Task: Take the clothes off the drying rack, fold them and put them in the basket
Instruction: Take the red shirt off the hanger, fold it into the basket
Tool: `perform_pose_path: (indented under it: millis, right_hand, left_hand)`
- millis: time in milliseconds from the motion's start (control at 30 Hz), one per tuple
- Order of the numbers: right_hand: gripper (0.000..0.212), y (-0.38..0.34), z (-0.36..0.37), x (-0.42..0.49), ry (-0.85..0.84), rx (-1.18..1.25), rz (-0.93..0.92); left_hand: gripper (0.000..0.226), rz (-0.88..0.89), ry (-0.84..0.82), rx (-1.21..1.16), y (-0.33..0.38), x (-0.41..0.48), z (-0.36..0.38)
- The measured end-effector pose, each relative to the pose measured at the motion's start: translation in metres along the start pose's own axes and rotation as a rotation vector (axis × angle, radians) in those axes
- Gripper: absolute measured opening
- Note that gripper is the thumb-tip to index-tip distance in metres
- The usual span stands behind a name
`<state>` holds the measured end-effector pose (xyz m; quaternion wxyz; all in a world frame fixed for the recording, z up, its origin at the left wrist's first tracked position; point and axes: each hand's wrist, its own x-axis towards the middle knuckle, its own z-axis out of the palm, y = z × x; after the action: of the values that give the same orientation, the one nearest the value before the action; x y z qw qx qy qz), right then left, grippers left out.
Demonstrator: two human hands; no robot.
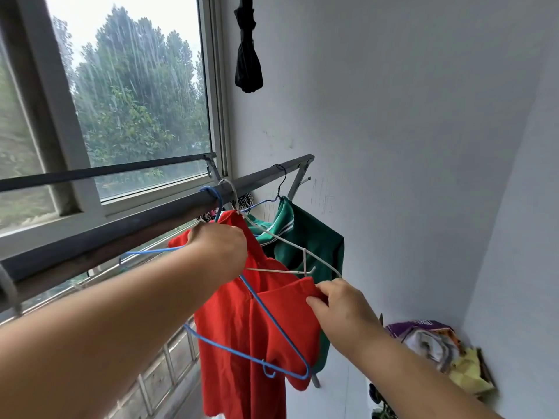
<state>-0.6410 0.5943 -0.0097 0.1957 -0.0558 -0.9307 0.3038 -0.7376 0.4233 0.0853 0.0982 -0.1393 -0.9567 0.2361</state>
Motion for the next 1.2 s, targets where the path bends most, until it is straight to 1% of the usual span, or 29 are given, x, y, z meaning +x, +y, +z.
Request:
perform_pose_path:
  millis: [100, 167, 233, 300, 433, 500, 567, 667, 700, 733, 767, 800, 833, 900, 933, 967, 1033, 1133, 1200]
  right_hand:
    - [0.027, -0.007, 0.009, 0.000, -0.016, 0.016, -0.016]
    - [0.027, -0.010, 0.014, 0.000, -0.018, 0.032, -0.014]
    - [0.026, -0.010, 0.015, 0.000, -0.015, 0.029, -0.002]
    - [0.025, -0.008, 0.015, 0.000, -0.015, 0.023, -0.001]
    - [0.026, -0.008, 0.015, 0.002, 0.052, 0.060, -0.032]
    - [0.027, -0.011, 0.015, 0.002, 0.068, 0.065, -0.050]
    - [0.027, -0.013, 0.016, 0.002, 0.043, 0.065, -0.040]
    - [0.028, -0.008, 0.017, 0.001, 0.019, 0.063, 0.007]
    - [0.028, -0.007, 0.018, 0.001, 0.021, 0.073, 0.024]
    - [0.028, -0.005, 0.018, 0.001, 0.035, 0.117, 0.052]
    - [0.030, -0.004, 0.019, 0.002, 0.046, 0.177, 0.097]
    - [0.033, -0.003, 0.019, 0.002, 0.053, 0.222, 0.145]
    - [0.032, -0.003, 0.020, 0.003, 0.049, 0.246, 0.185]
    - [0.018, -0.002, 0.021, 0.006, 0.006, 0.171, 0.184]
    - [0.012, -0.002, 0.023, 0.007, -0.015, 0.116, 0.157]
    - [0.012, -0.003, 0.024, 0.008, -0.022, 0.088, 0.141]
    - [0.016, -0.002, 0.026, 0.010, -0.019, 0.105, 0.132]
    - [0.016, 0.003, 0.028, 0.013, -0.063, 0.140, 0.170]
    - [0.017, 0.010, 0.033, 0.012, -0.128, 0.094, 0.198]
  left_hand:
    - [0.034, 0.014, -0.120, 0.096, 0.001, -0.001, -0.001]
    - [0.028, 0.029, -0.171, 0.018, -0.002, 0.004, 0.000]
    - [0.020, 0.052, -0.120, -0.096, -0.004, 0.009, 0.002]
    - [0.018, 0.078, -0.110, -0.094, -0.002, 0.010, 0.001]
    - [0.026, 0.111, -0.312, 0.144, 0.005, -0.001, -0.009]
    - [0.034, 0.151, -0.329, 0.152, 0.004, -0.006, -0.013]
    - [0.044, 0.188, -0.317, 0.045, 0.002, -0.010, -0.014]
    - [0.047, 0.143, -0.274, -0.268, 0.005, -0.008, -0.018]
    - [0.044, 0.126, -0.270, -0.416, 0.008, -0.005, -0.018]
    - [0.035, 0.107, -0.266, -0.609, 0.011, -0.002, -0.018]
    - [0.023, 0.072, -0.279, -0.880, 0.016, 0.002, -0.017]
    - [0.011, 0.020, -0.312, -1.206, 0.021, 0.002, -0.018]
    - [0.006, -0.006, -0.353, -1.520, 0.025, 0.001, -0.020]
    - [0.015, 0.022, -0.429, -2.028, 0.032, -0.003, -0.027]
    - [0.021, 0.063, -0.460, -2.208, 0.035, -0.006, -0.032]
    - [0.025, 0.110, -0.485, -2.345, 0.036, -0.009, -0.038]
    - [0.027, 0.167, -0.494, -2.513, 0.036, -0.014, -0.054]
    - [0.027, 0.215, -0.462, -2.612, 0.035, -0.020, -0.077]
    - [0.026, 0.242, -0.454, -2.619, 0.033, -0.024, -0.088]
